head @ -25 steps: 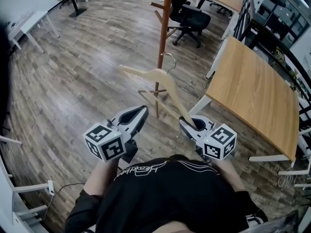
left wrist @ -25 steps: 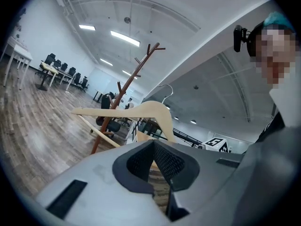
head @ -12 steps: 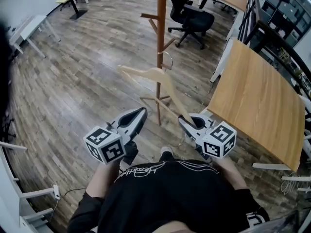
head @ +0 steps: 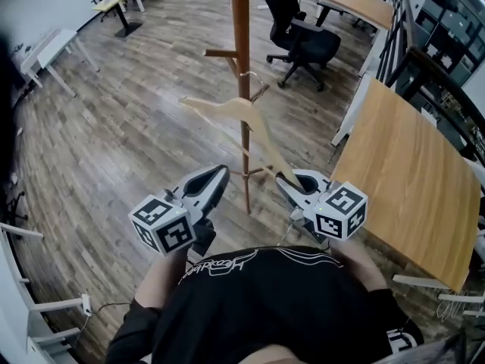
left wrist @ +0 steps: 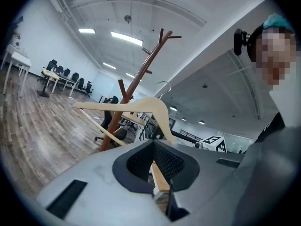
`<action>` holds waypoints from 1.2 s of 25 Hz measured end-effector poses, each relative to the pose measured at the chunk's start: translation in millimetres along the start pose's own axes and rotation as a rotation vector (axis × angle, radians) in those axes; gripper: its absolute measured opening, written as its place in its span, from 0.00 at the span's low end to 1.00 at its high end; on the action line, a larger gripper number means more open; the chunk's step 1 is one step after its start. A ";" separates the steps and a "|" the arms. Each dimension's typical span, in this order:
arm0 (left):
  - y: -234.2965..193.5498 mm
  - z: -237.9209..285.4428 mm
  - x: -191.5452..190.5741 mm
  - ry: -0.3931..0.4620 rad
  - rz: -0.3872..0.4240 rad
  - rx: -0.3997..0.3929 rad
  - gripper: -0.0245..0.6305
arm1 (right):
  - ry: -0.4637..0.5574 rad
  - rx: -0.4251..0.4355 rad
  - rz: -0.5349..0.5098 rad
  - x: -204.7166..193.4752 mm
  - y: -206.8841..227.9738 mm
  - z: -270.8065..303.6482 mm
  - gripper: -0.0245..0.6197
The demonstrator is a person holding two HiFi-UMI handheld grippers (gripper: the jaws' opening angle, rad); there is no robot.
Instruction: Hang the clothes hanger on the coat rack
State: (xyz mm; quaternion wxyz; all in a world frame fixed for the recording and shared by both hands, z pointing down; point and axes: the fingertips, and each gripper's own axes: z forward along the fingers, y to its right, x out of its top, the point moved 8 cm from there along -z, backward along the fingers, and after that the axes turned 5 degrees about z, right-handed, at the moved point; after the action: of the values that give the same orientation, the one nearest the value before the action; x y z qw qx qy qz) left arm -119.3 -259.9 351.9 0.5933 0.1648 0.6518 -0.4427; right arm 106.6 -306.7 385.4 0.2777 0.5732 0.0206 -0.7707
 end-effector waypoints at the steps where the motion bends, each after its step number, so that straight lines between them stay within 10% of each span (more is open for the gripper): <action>1: -1.1 1.5 1.3 0.006 0.005 0.004 0.05 | 0.002 0.004 -0.004 2.9 3.7 1.7 0.11; 30: -140.8 70.6 34.3 -0.087 -0.045 -0.045 0.05 | -0.036 -0.098 0.057 32.9 76.4 108.1 0.11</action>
State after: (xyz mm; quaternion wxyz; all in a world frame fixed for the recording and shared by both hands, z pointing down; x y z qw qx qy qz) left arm -187.5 -403.0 380.9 0.6147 0.1172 0.6387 -0.4478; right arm 40.6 -422.4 414.9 0.3276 0.5454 0.0370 -0.7706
